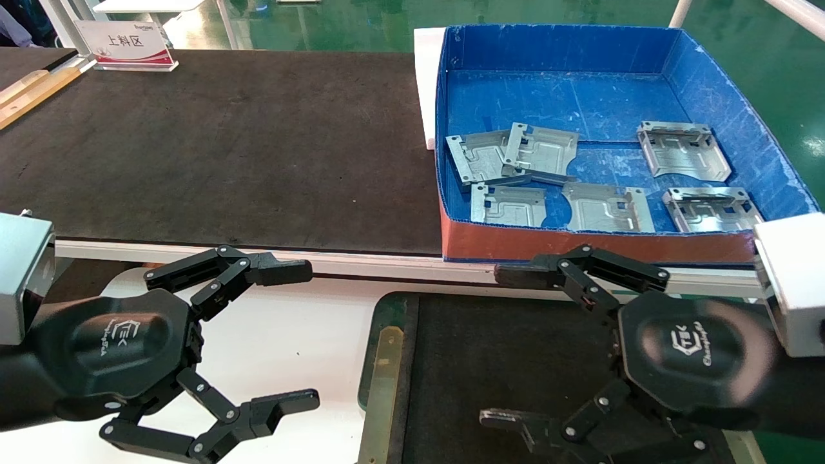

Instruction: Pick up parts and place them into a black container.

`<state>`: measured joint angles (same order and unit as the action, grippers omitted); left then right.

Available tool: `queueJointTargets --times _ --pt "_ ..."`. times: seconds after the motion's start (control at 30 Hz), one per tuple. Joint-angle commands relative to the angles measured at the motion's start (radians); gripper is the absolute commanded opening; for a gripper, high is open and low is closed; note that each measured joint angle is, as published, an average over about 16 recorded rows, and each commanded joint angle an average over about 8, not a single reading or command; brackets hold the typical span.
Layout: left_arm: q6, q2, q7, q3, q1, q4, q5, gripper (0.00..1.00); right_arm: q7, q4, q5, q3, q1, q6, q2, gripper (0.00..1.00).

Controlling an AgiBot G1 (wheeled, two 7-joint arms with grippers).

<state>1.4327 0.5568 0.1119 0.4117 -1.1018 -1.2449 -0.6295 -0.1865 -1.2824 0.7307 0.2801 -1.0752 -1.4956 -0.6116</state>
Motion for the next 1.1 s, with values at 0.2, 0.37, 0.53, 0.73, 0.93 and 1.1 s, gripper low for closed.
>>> queueJointTargets --times 0.2,0.37,0.53,0.73,0.93,1.1 --pt "0.000 0.000 0.000 0.000 0.000 0.000 0.000 0.00 0.000 0.000 0.000 0.000 0.000 0.000 0.000 1.00" --pt "0.000 0.000 0.000 0.000 0.000 0.000 0.000 0.00 0.000 0.000 0.000 0.000 0.000 0.000 0.000 1.00" --pt "0.000 0.000 0.000 0.000 0.000 0.000 0.000 0.00 0.000 0.000 0.000 0.000 0.000 0.000 0.000 1.00" --pt "0.000 0.000 0.000 0.000 0.000 0.000 0.000 0.00 0.000 0.000 0.000 0.000 0.000 0.000 0.000 1.00" --pt "0.000 0.000 0.000 0.000 0.000 0.000 0.000 0.00 0.000 0.000 0.000 0.000 0.000 0.000 0.000 1.00" --pt "0.000 0.000 0.000 0.000 0.000 0.000 0.000 0.00 0.000 0.000 0.000 0.000 0.000 0.000 0.000 1.00"
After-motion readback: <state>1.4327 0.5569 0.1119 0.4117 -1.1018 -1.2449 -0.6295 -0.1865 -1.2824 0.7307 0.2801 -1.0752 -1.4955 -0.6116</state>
